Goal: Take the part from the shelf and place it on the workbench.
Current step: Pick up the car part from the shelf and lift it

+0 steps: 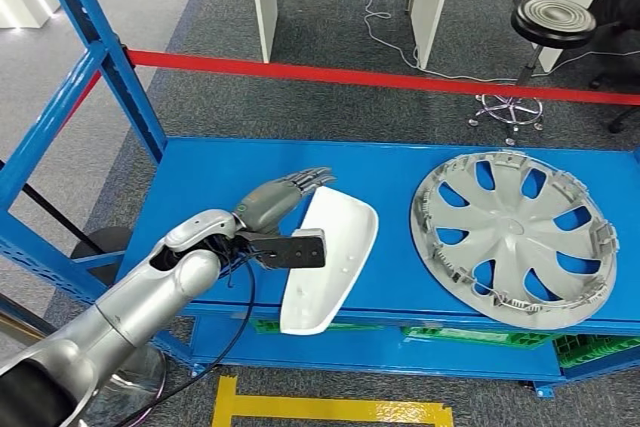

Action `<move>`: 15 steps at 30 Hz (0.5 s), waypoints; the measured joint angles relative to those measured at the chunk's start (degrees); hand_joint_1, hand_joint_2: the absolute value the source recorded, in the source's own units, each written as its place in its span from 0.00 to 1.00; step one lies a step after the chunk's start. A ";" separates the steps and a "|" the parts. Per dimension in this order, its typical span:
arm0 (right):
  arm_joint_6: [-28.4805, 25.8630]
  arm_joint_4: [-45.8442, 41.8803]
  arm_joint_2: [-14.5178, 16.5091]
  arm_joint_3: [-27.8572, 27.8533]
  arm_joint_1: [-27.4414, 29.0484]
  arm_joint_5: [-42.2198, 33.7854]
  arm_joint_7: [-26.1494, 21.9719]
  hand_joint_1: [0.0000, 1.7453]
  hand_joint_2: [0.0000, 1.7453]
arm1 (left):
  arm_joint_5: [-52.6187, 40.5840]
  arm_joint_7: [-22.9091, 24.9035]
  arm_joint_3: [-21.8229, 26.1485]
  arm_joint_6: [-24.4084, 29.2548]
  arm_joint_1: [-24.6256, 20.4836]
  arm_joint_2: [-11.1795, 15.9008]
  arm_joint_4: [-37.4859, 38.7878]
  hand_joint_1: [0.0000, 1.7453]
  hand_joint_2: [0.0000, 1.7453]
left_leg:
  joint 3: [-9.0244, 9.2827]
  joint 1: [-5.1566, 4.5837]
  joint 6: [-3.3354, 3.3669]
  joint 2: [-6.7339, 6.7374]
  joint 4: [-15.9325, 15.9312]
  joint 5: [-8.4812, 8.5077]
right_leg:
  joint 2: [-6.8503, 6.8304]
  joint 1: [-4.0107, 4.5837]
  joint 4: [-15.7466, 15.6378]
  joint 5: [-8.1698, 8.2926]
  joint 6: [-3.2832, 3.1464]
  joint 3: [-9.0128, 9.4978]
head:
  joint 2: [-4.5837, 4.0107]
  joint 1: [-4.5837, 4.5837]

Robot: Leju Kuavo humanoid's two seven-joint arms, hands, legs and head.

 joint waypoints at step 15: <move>-0.32 0.00 0.00 -0.20 0.42 -0.58 0.03 0.00 0.00 | -4.35 1.69 -2.47 0.85 3.22 3.75 -1.13 0.00 0.00 | 0.00 0.01 0.00 0.00 -0.01 0.00 | -0.01 0.01 0.00 0.00 0.00 0.00 | 0.00 0.01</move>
